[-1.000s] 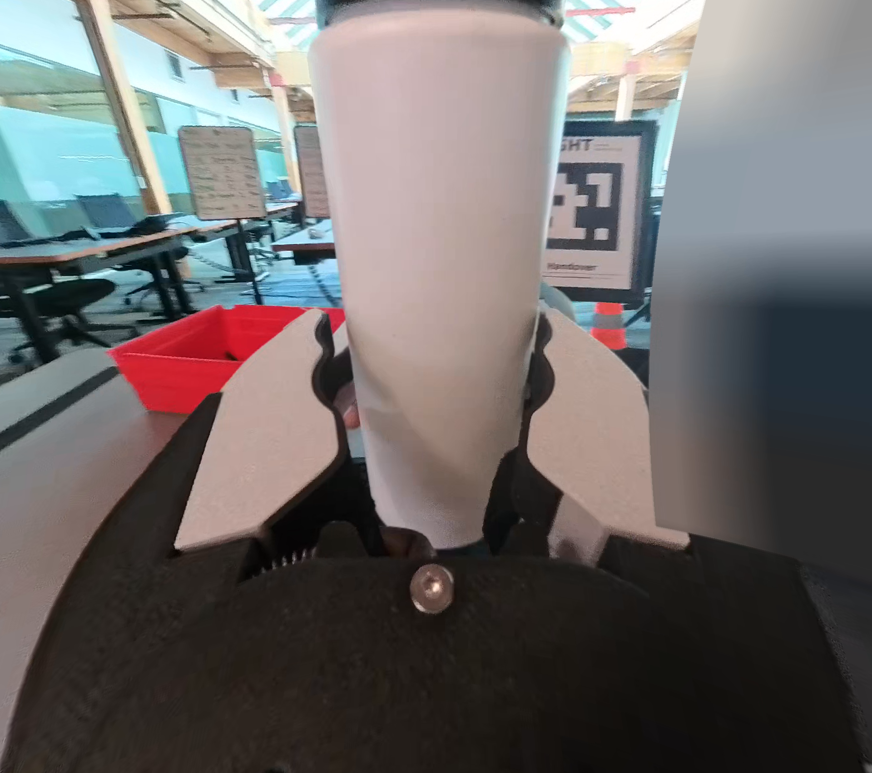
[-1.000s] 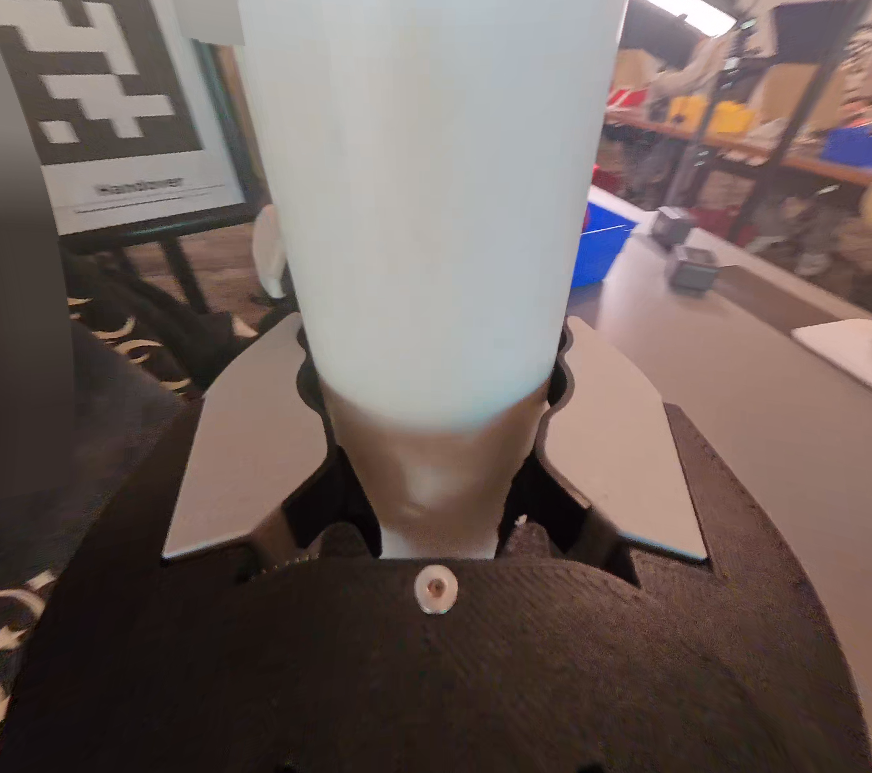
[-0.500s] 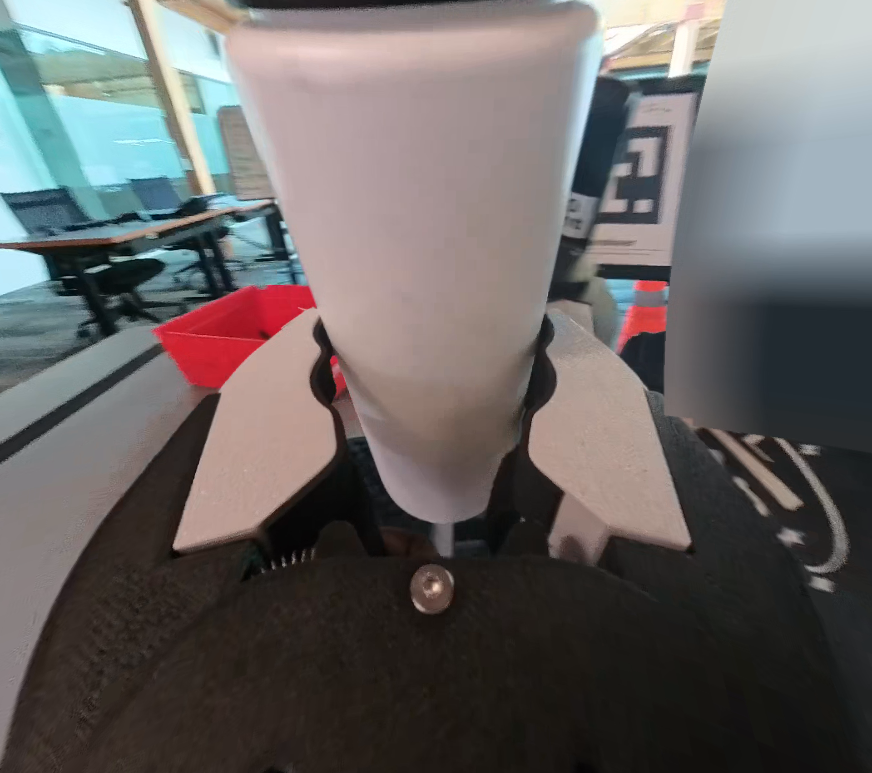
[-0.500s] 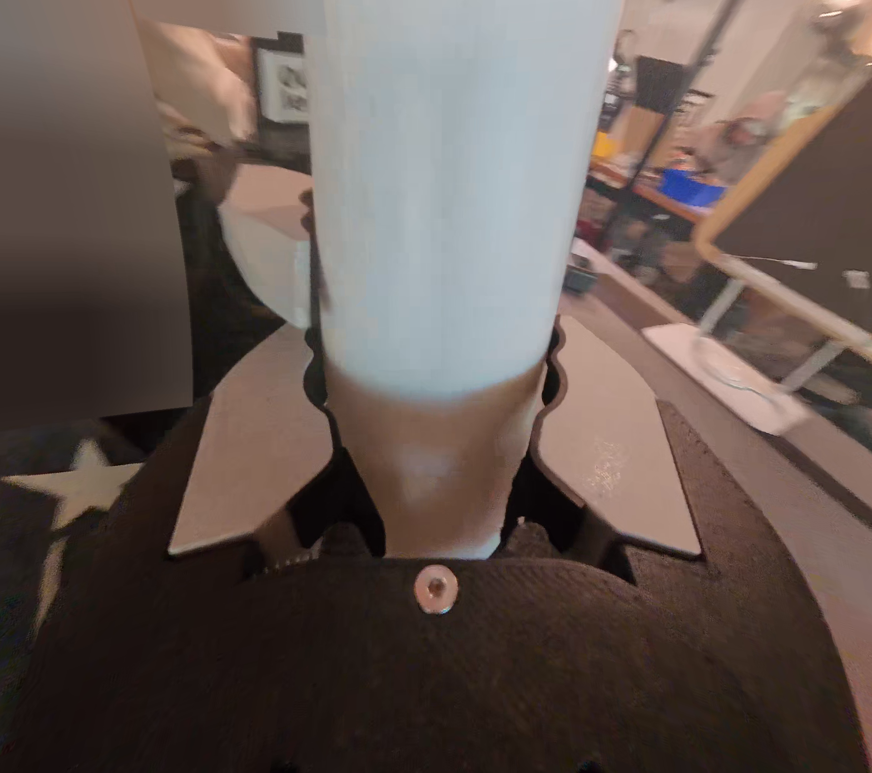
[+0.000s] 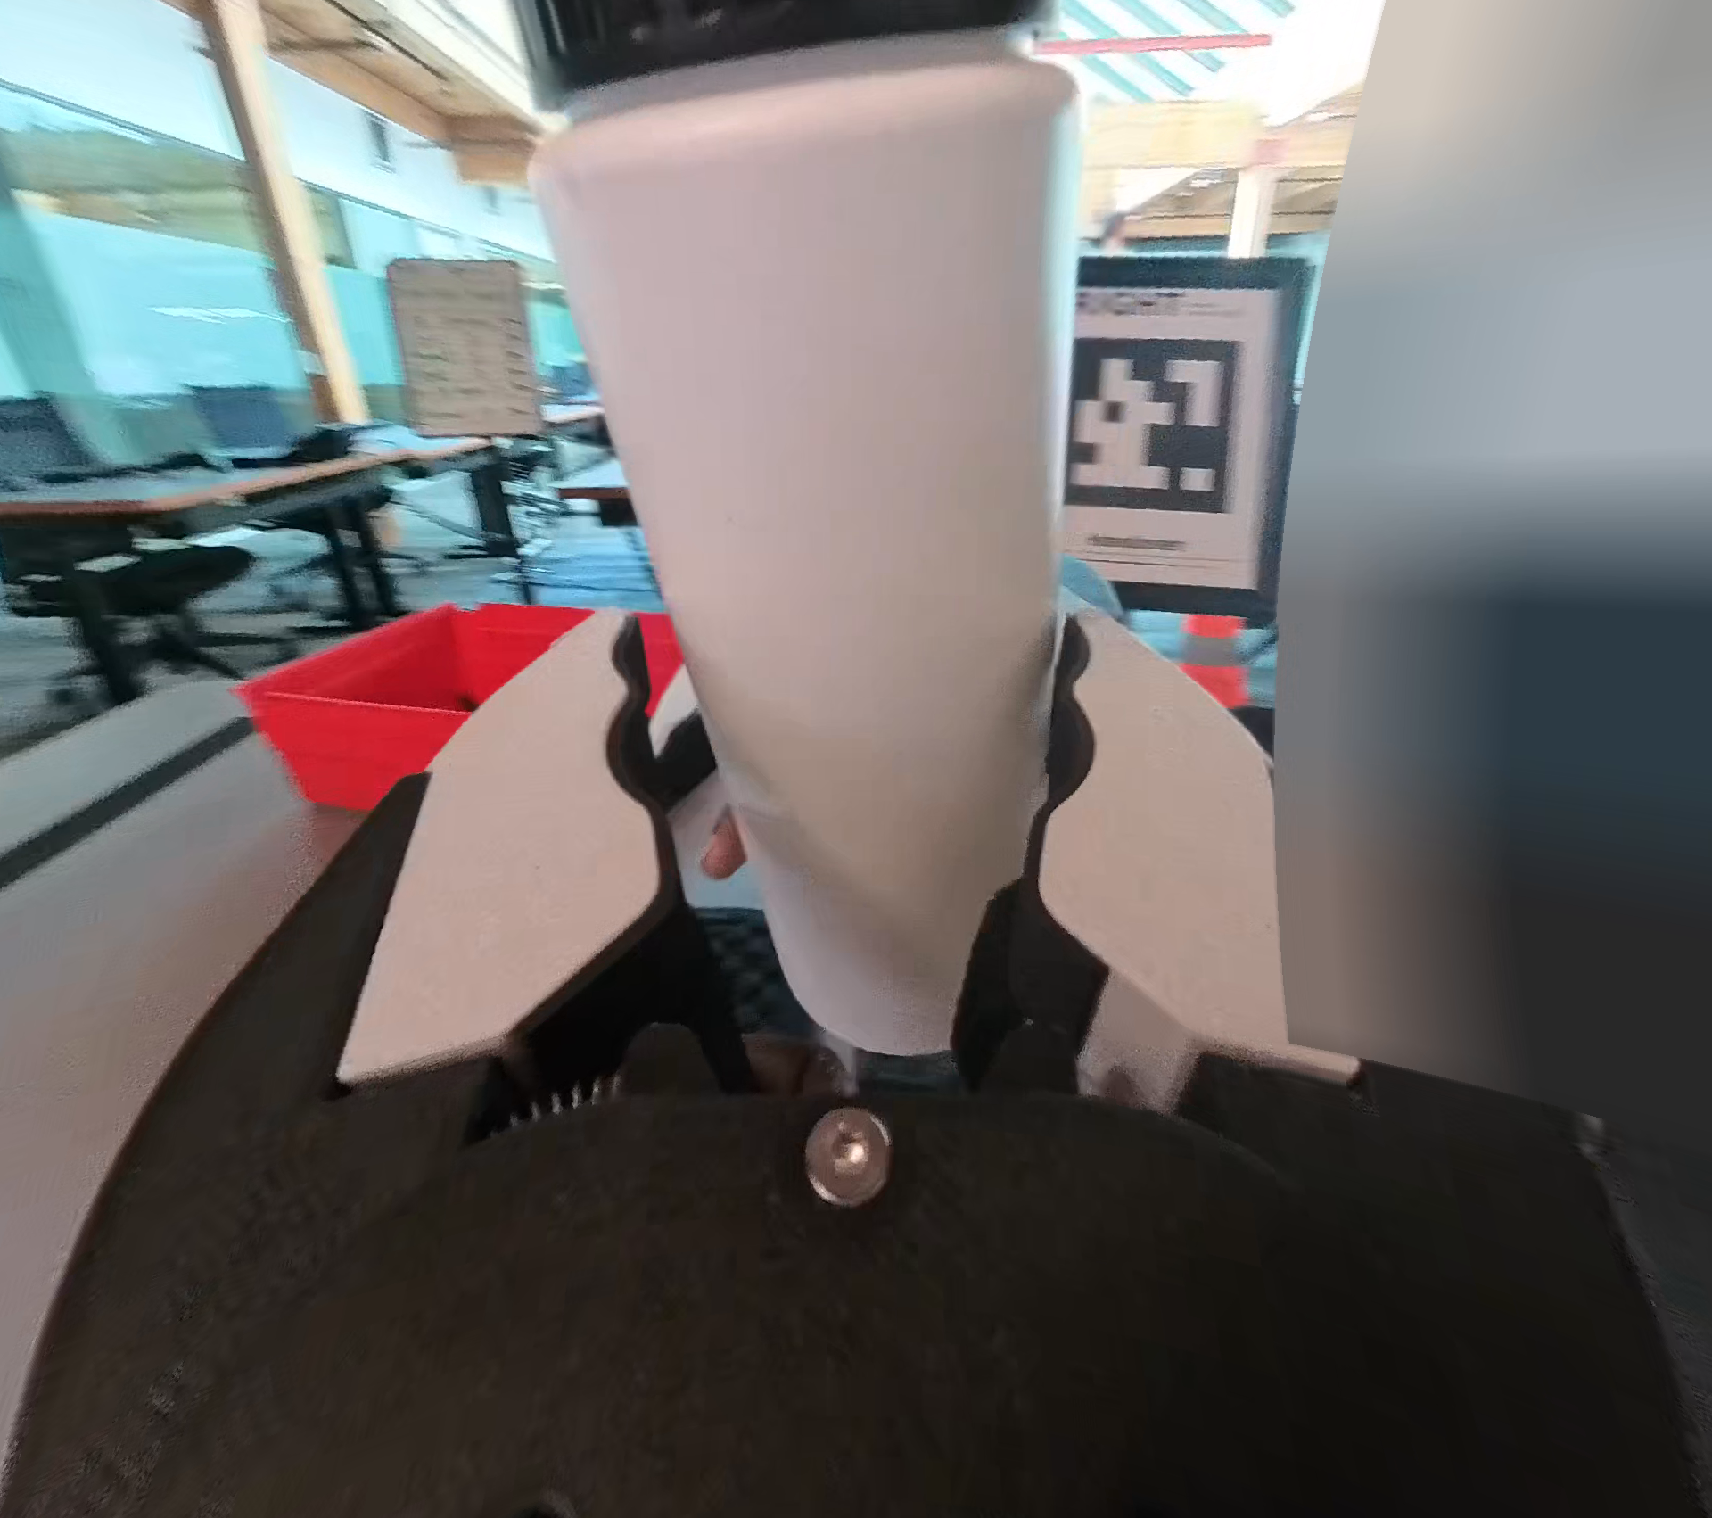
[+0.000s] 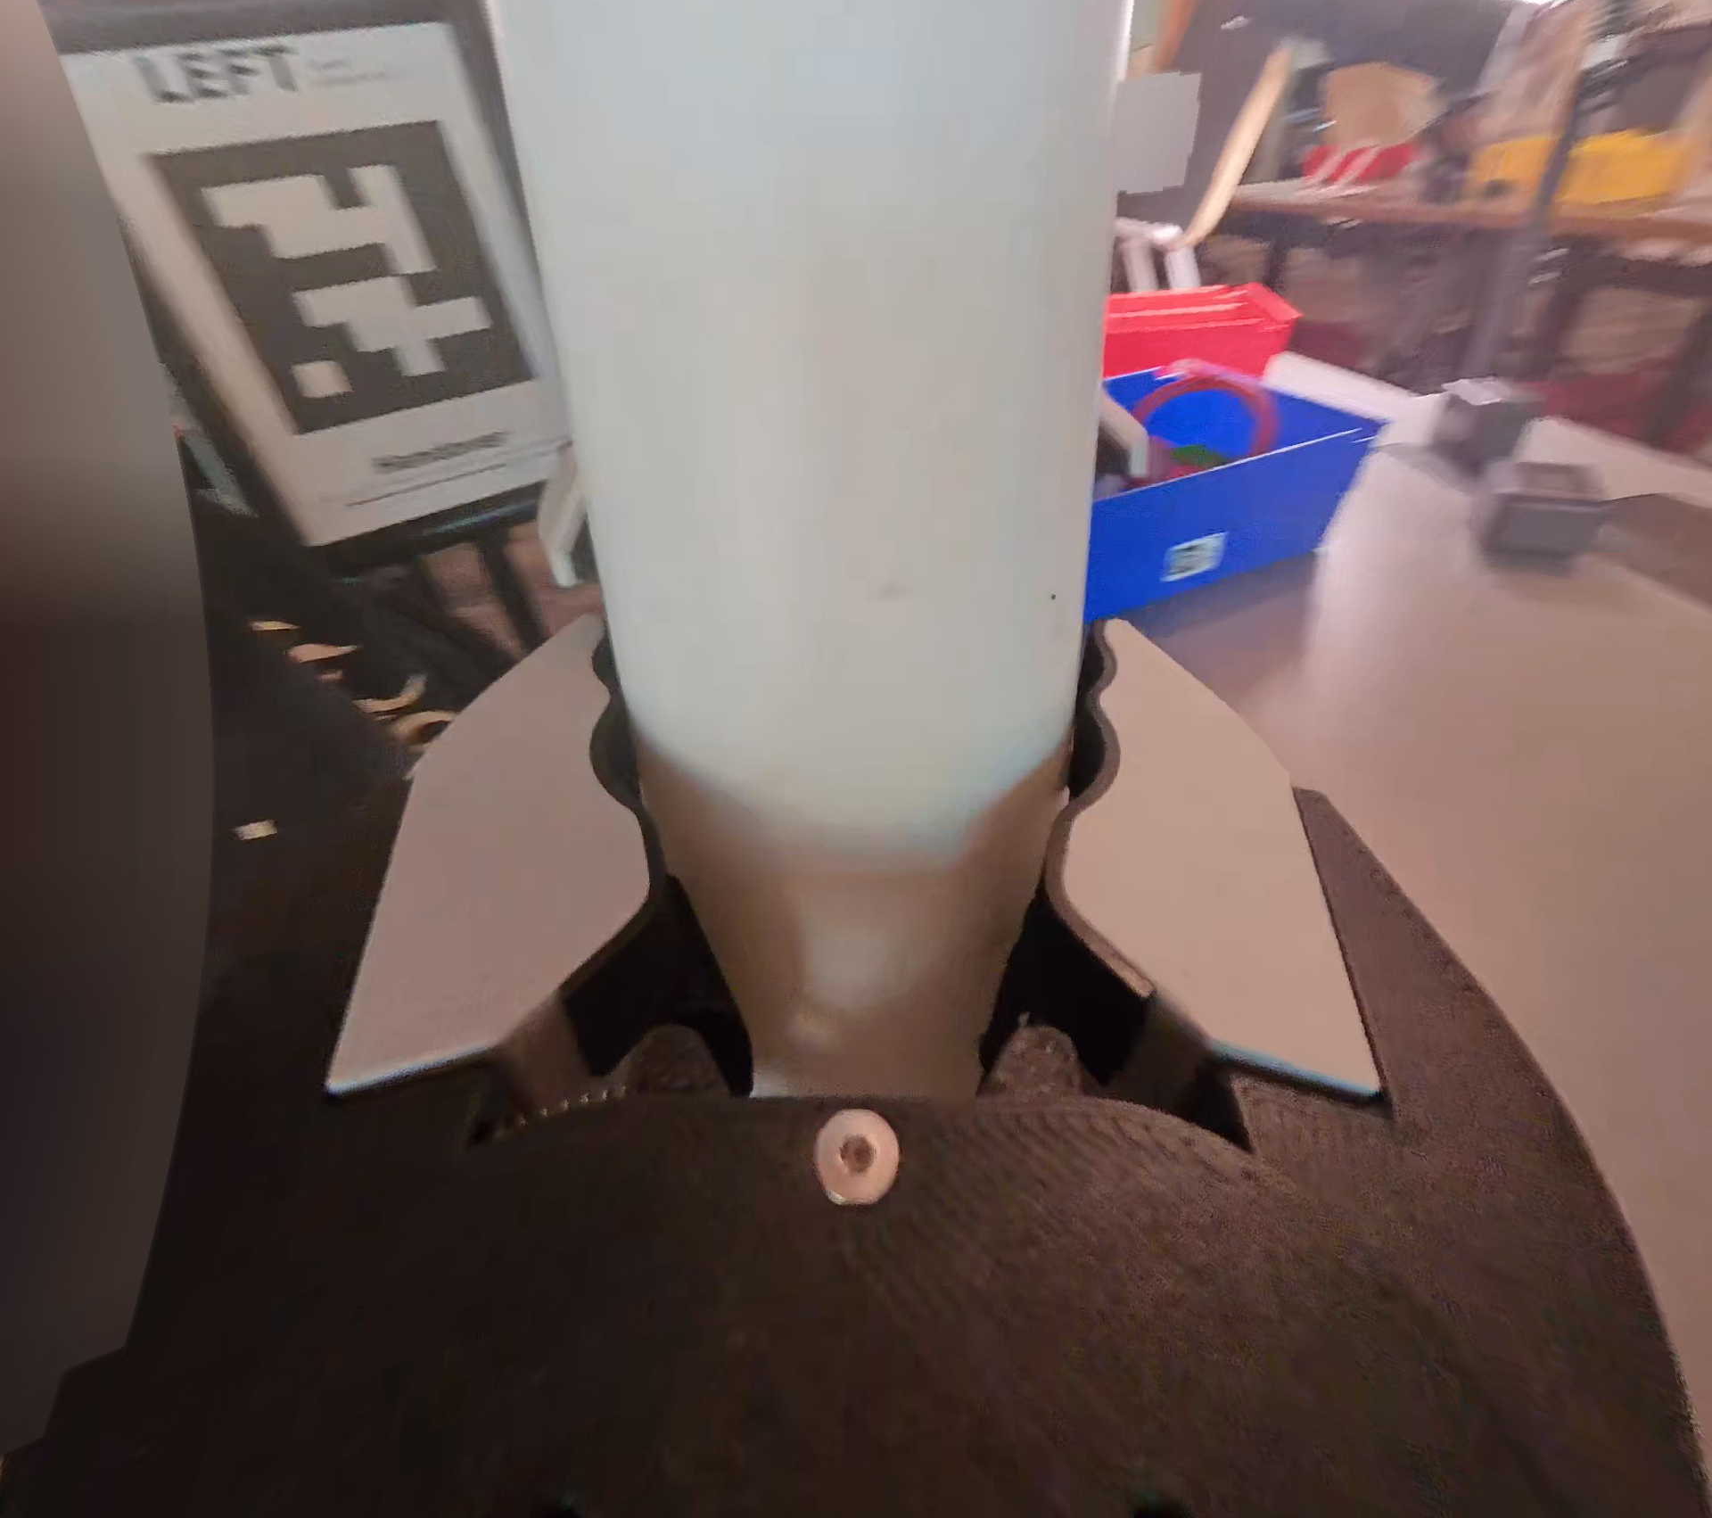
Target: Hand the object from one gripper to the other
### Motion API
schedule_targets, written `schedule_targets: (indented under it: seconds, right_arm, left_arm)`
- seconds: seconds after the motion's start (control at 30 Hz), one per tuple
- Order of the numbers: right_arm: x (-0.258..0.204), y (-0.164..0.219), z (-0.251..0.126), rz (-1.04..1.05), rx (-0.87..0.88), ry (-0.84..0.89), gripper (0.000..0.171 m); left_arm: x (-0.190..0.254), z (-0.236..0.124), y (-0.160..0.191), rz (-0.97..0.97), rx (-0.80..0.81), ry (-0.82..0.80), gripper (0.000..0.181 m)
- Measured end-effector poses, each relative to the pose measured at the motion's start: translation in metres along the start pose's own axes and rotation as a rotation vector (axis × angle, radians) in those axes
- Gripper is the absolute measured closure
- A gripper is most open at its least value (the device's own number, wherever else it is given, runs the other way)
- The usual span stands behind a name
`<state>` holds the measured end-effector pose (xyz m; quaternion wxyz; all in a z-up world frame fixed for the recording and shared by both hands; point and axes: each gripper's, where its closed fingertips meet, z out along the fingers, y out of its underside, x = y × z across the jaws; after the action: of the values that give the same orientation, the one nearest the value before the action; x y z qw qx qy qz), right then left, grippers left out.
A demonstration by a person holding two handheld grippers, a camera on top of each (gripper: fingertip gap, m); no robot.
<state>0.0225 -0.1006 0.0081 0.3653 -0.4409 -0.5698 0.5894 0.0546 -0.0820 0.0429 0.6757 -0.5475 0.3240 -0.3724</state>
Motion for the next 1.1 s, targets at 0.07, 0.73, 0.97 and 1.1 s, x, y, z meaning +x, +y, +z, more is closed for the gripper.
schedule_targets:
  seconds: [0.07,0.73,0.97,1.1]
  right_arm:
    - [0.012,-0.005,-0.003,-0.072,0.024,0.119,0.077]
    - [-0.03,0.018,0.01,0.083,-0.08,-0.247,0.068]
    - [-0.01,0.006,0.01,0.049,-0.01,-0.102,0.075]
    - [0.014,-0.003,0.005,-0.133,0.024,0.174,0.075]
  left_arm:
    - [-0.005,-0.002,-0.004,0.039,0.01,-0.067,0.091]
    - [0.027,-0.003,0.001,-0.048,-0.007,0.217,0.098]
    - [0.009,-0.003,-0.007,-0.026,0.053,0.075,0.1]
    - [-0.003,0.001,-0.005,0.025,0.036,-0.06,0.089]
